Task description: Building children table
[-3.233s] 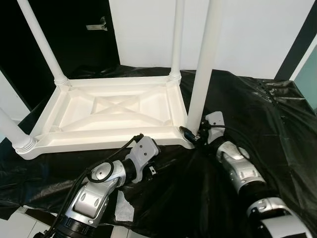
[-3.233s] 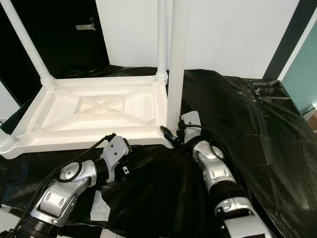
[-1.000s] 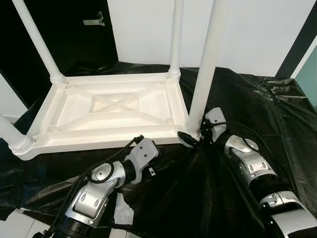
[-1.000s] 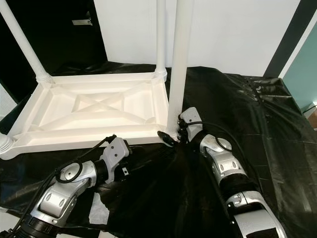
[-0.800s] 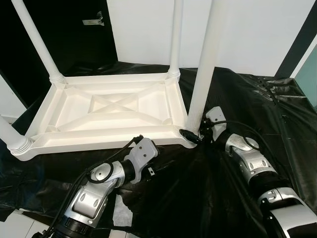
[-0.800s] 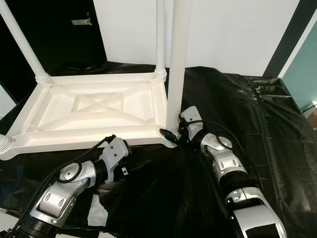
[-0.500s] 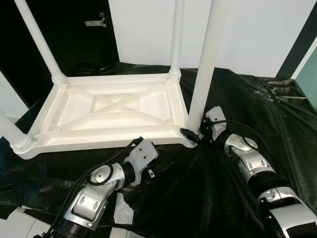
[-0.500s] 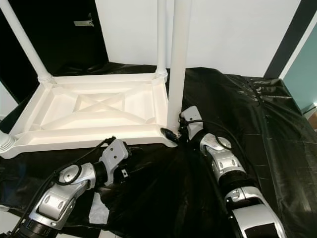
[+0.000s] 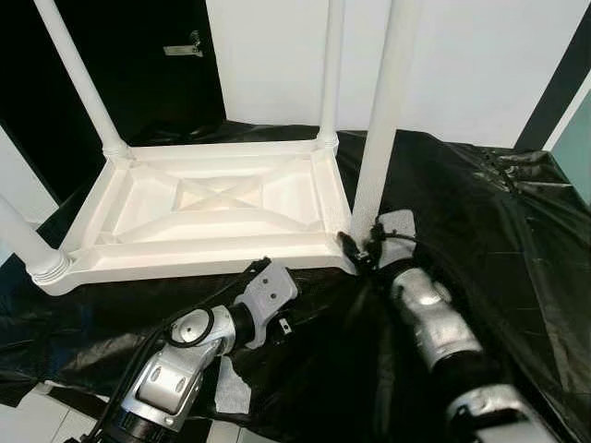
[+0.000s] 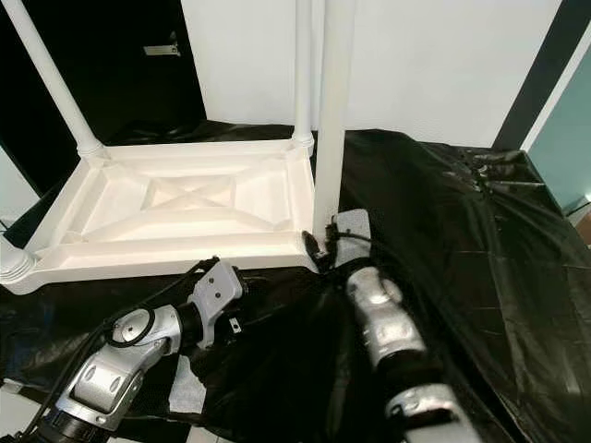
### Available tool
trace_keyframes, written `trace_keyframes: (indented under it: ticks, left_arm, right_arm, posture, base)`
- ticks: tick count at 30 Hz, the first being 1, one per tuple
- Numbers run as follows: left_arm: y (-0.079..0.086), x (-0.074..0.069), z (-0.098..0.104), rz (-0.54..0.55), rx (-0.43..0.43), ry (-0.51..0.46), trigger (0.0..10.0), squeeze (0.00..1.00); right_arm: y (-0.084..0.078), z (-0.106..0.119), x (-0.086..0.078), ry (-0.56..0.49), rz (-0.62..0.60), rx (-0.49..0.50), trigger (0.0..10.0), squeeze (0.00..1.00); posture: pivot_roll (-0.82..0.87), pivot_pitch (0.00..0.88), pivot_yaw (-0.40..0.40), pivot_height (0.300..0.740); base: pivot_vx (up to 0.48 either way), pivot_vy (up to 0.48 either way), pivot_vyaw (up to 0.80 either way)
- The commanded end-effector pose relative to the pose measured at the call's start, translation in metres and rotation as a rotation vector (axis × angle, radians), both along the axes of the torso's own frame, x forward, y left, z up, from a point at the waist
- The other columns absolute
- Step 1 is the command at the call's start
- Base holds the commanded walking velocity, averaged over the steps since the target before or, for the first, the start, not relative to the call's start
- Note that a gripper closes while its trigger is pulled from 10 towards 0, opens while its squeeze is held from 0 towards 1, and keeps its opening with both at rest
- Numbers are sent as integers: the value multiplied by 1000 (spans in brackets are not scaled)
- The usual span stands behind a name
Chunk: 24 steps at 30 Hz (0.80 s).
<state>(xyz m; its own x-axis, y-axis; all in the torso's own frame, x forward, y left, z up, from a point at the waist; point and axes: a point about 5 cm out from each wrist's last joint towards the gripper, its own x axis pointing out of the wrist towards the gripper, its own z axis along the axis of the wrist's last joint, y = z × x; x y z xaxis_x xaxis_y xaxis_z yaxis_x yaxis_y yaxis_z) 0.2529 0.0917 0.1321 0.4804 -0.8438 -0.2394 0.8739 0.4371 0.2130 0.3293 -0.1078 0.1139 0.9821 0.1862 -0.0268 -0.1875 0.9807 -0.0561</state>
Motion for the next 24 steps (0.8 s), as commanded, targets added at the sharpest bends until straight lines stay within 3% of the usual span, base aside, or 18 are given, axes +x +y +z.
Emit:
trace_keyframes:
  ticks: [1, 6, 15, 16, 17, 24]
  left_arm:
    - [-2, -2, 0, -2, 0, 7, 10000, 0]
    - [-2, -3, 0, 7, -4, 7, 10000, 0]
    - [-1, -2, 0, 11, -3, 4, 10000, 0]
    - [-1, -3, 0, 12, -3, 4, 10000, 0]
    - [-2, -3, 0, 12, -5, 5, 10000, 0]
    - [-2, -4, 0, 14, -7, 6, 10000, 0]
  right_arm:
    - [-5, -15, -5, 79, -111, -13, 10000, 0]
    - [8, -12, -7, 81, -127, 28, 10000, 0]
    - [3, -9, -8, 76, -135, 11, 10000, 0]
    - [3, -9, -9, 75, -141, 10, 10000, 929]
    - [3, -8, -9, 72, -141, 12, 10000, 1000]
    - [0, -2, -15, 31, -69, 12, 10000, 1000]
  posture:
    - [37, 0, -35, 740]
    - [42, 0, -39, 740]
    - [43, 0, -44, 740]
    - [43, 0, -46, 740]
    - [42, 0, -45, 740]
    - [39, 0, -46, 740]
  base:
    - [0, 0, 0]
    - [0, 0, 0]
    - [0, 0, 0]
    - [0, 0, 0]
    - [0, 0, 0]
    - [0, 0, 0]
